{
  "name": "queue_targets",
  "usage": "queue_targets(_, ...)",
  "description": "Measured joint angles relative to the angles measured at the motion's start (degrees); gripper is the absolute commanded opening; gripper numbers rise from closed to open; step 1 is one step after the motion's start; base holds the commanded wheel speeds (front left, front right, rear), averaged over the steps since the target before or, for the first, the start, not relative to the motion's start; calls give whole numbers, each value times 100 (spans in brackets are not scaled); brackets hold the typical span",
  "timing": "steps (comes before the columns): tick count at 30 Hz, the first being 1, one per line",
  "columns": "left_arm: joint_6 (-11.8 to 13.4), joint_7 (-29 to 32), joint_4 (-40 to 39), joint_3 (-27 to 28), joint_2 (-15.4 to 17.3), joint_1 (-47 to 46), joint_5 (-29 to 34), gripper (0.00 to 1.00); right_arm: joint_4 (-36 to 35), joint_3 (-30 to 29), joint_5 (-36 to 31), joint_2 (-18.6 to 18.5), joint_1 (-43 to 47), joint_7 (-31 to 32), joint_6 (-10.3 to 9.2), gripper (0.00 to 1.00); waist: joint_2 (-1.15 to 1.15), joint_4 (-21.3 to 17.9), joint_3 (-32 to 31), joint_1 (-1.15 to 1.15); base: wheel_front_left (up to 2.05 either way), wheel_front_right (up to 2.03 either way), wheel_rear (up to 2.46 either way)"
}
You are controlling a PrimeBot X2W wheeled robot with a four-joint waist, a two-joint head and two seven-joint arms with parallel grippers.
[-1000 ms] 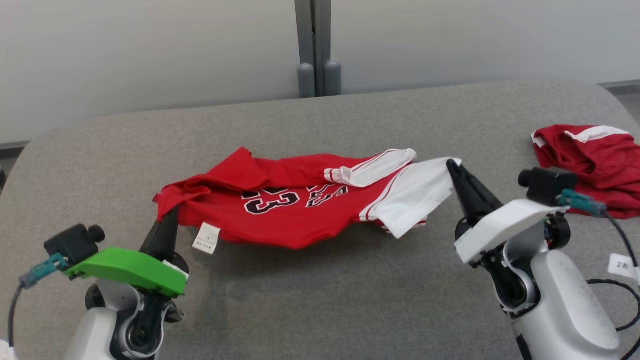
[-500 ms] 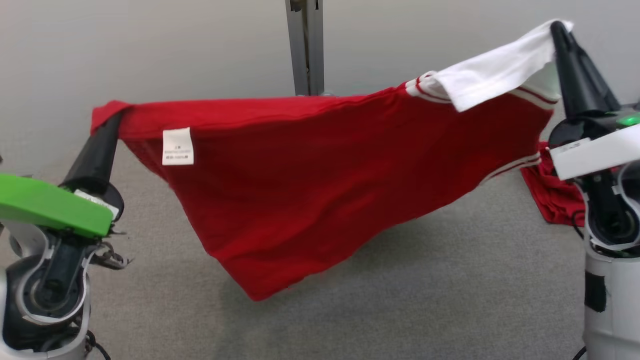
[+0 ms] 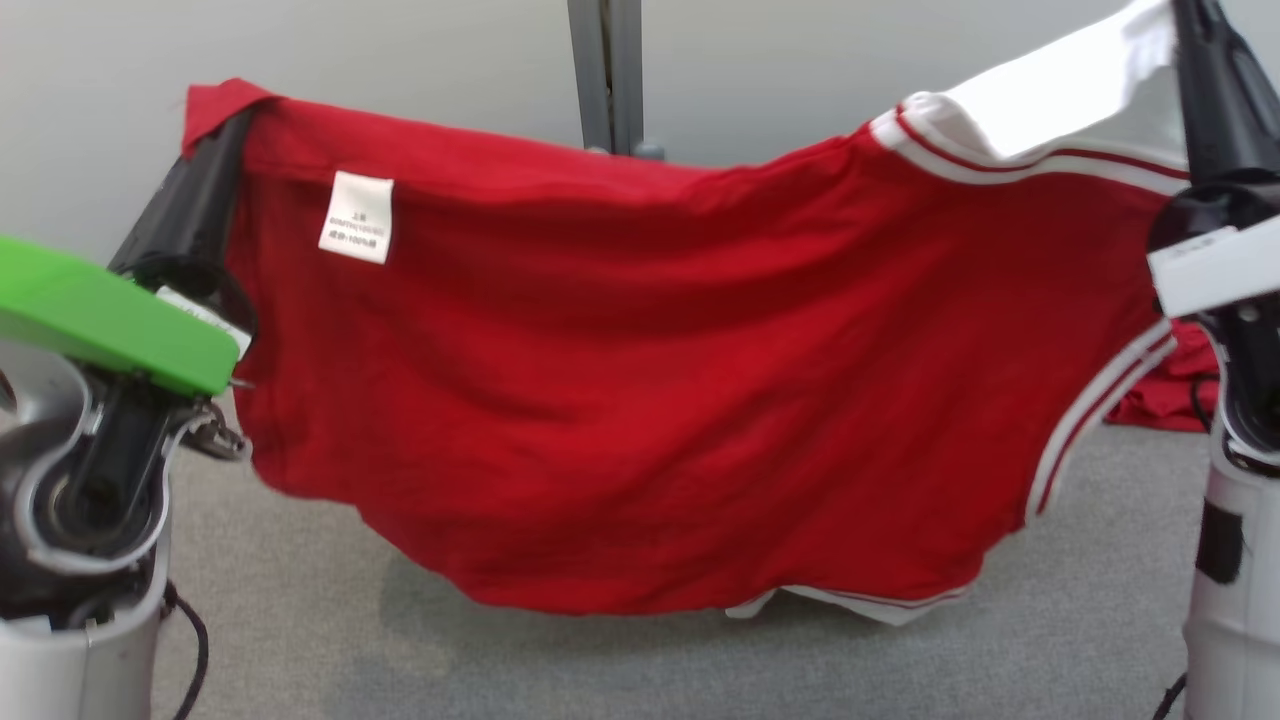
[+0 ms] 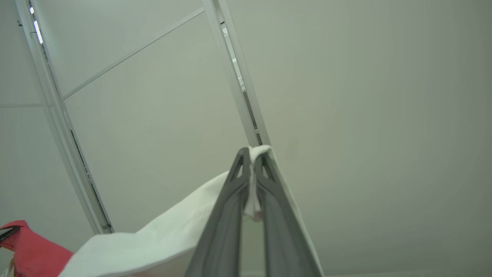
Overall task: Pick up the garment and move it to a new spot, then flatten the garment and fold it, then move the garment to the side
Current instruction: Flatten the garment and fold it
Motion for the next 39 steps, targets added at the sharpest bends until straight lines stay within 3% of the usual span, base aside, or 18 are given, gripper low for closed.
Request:
queue_targets(5,-123,-34,773,-143,97,-895,337,0,789,248,-244,1,-836,-60,-1,0,0,7,393,0,0,0,0)
queue_targets(10,-294,-214,2005,-332,88,-2443,772,0,1979,524,-1151,-2,-2431,-408,-1,0,0,-1,957,0,0,0,0)
queue_targets(16,-469,-935,3656,-404,-236,-4285,1209,0,3570,622,-2100,-1,-4414,-1292,0,0,0,-16,1659,0,0,0,0)
queue_targets(21,-879,-1640,4738,-361,-619,-5220,1262,0,4651,684,-2512,-13,-5594,-2191,0,0,0,-40,2198,0,0,0,0)
queue_targets(26,-1214,-1946,5628,-483,-656,-5432,1382,0,5435,1174,-2385,-2,-5805,-2598,1,0,0,-79,2656,1,0,0,0)
queue_targets(31,-1574,-2112,6264,-563,-655,-5226,1379,0,5882,1469,-2180,-7,-5423,-2953,2,0,0,-127,3098,1,0,0,0)
queue_targets(39,-1981,-2481,6822,-381,-701,-4191,999,0,5910,1730,-1913,1,-4358,-3285,3,0,0,-121,3424,1,0,0,0)
